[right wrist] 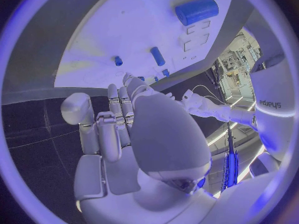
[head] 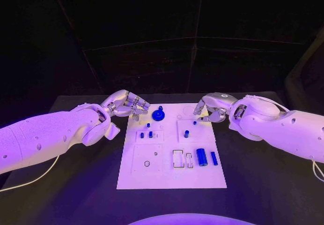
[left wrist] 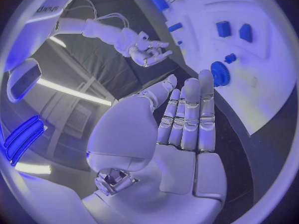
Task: Assemble the parts on the task board
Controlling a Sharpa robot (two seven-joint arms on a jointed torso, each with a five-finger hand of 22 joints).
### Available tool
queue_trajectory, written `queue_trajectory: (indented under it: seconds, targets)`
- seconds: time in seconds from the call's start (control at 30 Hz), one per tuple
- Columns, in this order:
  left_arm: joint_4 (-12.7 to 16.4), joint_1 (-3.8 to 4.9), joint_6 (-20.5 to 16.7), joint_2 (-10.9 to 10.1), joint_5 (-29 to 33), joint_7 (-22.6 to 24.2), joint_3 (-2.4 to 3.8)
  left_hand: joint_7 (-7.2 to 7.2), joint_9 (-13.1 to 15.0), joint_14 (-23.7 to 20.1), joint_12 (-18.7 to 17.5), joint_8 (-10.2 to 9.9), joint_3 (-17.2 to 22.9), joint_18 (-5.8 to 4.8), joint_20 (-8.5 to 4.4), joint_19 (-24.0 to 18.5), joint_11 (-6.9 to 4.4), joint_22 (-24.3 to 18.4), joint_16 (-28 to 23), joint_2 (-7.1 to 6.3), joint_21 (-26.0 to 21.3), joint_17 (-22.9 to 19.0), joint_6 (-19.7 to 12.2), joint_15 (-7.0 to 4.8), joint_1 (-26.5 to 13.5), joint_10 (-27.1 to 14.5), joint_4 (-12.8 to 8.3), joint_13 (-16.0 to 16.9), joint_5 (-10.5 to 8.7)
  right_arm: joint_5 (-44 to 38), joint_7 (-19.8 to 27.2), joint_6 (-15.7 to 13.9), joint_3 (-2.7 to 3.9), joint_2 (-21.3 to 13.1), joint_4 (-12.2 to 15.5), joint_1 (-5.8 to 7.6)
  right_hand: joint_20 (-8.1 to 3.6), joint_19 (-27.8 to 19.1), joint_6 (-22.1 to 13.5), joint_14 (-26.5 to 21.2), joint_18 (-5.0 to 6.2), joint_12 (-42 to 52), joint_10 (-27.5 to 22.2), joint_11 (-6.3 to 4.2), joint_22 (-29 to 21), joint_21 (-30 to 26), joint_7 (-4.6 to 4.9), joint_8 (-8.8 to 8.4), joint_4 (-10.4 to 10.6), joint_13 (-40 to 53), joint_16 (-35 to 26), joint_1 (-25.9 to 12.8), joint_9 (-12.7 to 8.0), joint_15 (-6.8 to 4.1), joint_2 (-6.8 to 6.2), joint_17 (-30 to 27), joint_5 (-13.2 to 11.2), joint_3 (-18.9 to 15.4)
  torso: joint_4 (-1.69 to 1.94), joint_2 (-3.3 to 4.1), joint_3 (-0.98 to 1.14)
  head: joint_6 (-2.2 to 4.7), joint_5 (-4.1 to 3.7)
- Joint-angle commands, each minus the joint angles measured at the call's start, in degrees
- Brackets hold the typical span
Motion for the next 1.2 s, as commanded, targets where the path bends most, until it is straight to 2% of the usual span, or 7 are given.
queue_trajectory:
  seconds: [0.03, 0.37, 0.47, 0.77, 1.03, 1.2]
  targets:
    - [1.26, 0.07, 1.01, -0.59, 17.8, 7.77, 0.03, 0.03, -0.07, -0.42, 0.48, 0.43, -0.42, 0.76, 0.11, -0.4, -0.14, -0.34, -0.39, 0.48, -0.51, -0.5, 0.54, 0.03, -0.41, 0.57, 0.29, 0.07, -0.12, -9.92, -2.87, 0.07, 0.03, 0.17, 0.45, -0.53, 0.33, 0.08, 0.19, 5.96, 0.88, -0.71, 0.0, 0.31, -0.02, -0.31, 0.05, -0.42, -0.06, -1.12, 0.16, 0.01, -0.13, 0.26, -0.75, 15.1, -0.68, 0.68, 0.0, 0.05, 0.01, 0.12, -0.52]
    - [2.55, 0.07, 1.48, -1.37, 20.54, 8.6, 0.01, 0.03, -0.12, -0.57, 0.77, 0.54, -1.03, 0.74, 0.07, -0.41, -0.15, -0.87, -0.88, 0.4, -1.22, -1.21, 0.69, 0.02, -0.5, 0.44, 0.46, 0.0, -0.12, -12.79, -3.53, -0.92, -0.01, 1.17, 0.34, -1.41, 0.52, 0.26, -0.57, 5.96, 0.83, -2.11, -0.66, 0.68, 0.11, -0.22, 0.37, -1.43, -0.27, -3.6, 0.16, -0.3, -0.23, 0.49, -1.42, 15.1, -0.96, 2.02, 0.12, 0.14, 0.04, 0.22, -0.59]
    - [2.65, 0.07, 1.6, -1.44, 20.7, 8.55, 0.01, 0.05, -0.15, -0.62, 0.79, 0.53, -1.17, 0.73, 0.08, -0.41, -0.12, -1.0, -0.99, 0.39, -1.39, -1.37, 0.65, 0.04, -0.5, 0.32, 0.5, -0.04, -0.12, -12.66, -3.48, -0.28, -0.02, 1.55, 0.06, -1.48, 0.58, 0.32, -0.58, 5.96, 0.81, -2.25, -0.6, 0.75, 0.18, -0.17, 0.43, -1.54, -0.34, -4.01, 0.16, -0.25, -0.21, 0.55, -1.27, 15.1, -0.99, 2.45, 0.18, 0.17, 0.04, 0.18, -0.58]
    - [2.93, 0.07, 1.74, -1.69, 20.83, 8.29, 0.0, 0.14, -0.21, -0.73, 0.87, 0.47, -1.43, 0.72, 0.09, -0.4, -0.06, -1.27, -1.22, 0.37, -1.74, -1.71, 0.49, 0.08, -0.43, 0.09, 0.51, -0.1, -0.11, -12.12, -3.71, 2.16, -0.05, 2.63, -1.34, -1.9, 0.8, 0.59, -0.37, 5.96, 0.76, -2.91, 0.11, 0.93, 0.56, 0.15, 0.66, -1.8, -0.83, -6.25, 0.16, -0.14, -0.14, 0.72, -0.92, 15.1, -2.17, 5.18, 0.06, 0.17, 0.04, -0.06, -0.53]
    - [3.04, 0.07, 2.02, -1.71, 20.84, 7.99, 0.0, 0.31, -0.31, -0.86, 0.96, 0.25, -1.73, 0.7, 0.13, -0.35, 0.07, -1.66, -1.52, 0.42, -2.22, -2.2, 0.03, 0.16, -0.25, -0.33, 0.5, -0.2, -0.11, -12.05, -4.06, 3.08, -0.06, 3.5, -2.6, -2.13, 0.85, 0.59, -0.1, 5.96, 0.76, -3.2, 0.65, 0.95, 0.6, 0.22, 0.75, -1.8, -1.04, -7.53, 0.16, -0.47, -0.1, 0.73, -0.8, 15.1, -2.69, 7.03, 0.13, 0.13, 0.05, -0.05, -0.63]
    - [3.04, 0.07, 2.09, -1.71, 20.84, 7.81, 0.0, 0.32, -0.3, -0.9, 0.97, 0.27, -1.8, 0.69, 0.14, -0.34, 0.11, -1.74, -1.58, 0.46, -2.33, -2.31, 0.03, 0.19, -0.21, -0.45, 0.51, -0.23, -0.11, -12.04, -3.9, 3.69, -0.07, 3.78, -2.77, -2.19, 0.87, 0.62, 0.3, 5.96, 0.74, -3.26, 1.24, 0.95, 0.7, 0.31, 0.78, -1.72, -1.23, -8.27, 0.16, -0.78, -0.04, 0.72, -0.85, 15.1, -2.9, 8.2, 0.03, 0.15, 0.05, -0.1, -0.52]
